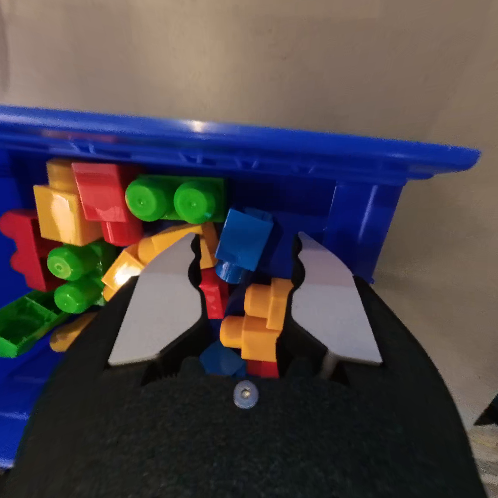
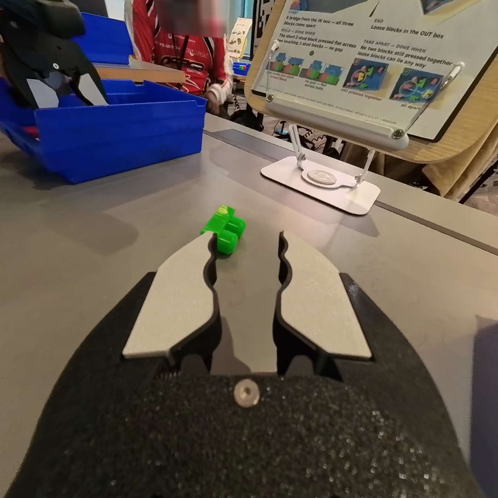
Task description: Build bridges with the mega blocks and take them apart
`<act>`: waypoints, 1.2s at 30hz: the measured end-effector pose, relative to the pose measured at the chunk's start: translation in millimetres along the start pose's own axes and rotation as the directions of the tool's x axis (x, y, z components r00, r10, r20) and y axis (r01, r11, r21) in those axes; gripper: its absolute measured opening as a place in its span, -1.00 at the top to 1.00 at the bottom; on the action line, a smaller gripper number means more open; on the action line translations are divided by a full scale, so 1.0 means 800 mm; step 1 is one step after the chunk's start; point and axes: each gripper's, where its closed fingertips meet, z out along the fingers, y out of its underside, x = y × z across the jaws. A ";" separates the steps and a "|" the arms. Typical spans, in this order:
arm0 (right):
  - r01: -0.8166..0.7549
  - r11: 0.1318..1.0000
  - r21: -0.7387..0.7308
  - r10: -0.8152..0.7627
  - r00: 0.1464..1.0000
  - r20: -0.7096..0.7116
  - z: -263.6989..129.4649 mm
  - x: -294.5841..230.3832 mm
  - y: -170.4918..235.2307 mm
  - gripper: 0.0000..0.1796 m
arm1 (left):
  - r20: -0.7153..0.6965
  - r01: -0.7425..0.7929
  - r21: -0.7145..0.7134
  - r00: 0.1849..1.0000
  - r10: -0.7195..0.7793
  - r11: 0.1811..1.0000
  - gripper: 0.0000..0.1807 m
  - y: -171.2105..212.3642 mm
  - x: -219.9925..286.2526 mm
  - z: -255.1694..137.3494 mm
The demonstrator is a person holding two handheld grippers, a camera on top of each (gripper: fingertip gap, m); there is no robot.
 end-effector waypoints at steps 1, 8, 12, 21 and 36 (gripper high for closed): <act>-0.006 1.000 -0.002 0.006 1.000 0.000 0.001 0.001 0.000 0.52 | 0.003 -0.017 -0.001 1.000 0.017 1.000 0.28 -0.001 0.000 0.000; -0.022 1.000 -0.001 0.022 1.000 -0.001 0.001 0.004 0.000 0.52 | 0.049 -0.105 -0.011 0.993 0.106 0.994 0.34 -0.004 0.003 0.001; -0.019 1.000 -0.008 0.020 1.000 0.003 0.002 0.003 0.001 0.52 | 0.030 -0.102 -0.005 0.994 0.102 0.995 0.42 0.000 0.006 0.007; 0.002 1.000 -0.014 -0.002 1.000 0.004 0.004 -0.001 0.002 0.53 | -0.037 -0.047 -0.048 0.998 0.045 0.998 0.60 0.021 0.009 0.019; 0.078 0.996 0.052 -0.078 0.997 -0.002 -0.009 -0.012 -0.013 0.56 | 0.065 -0.278 0.093 0.960 0.272 0.956 0.60 -0.172 0.130 -0.089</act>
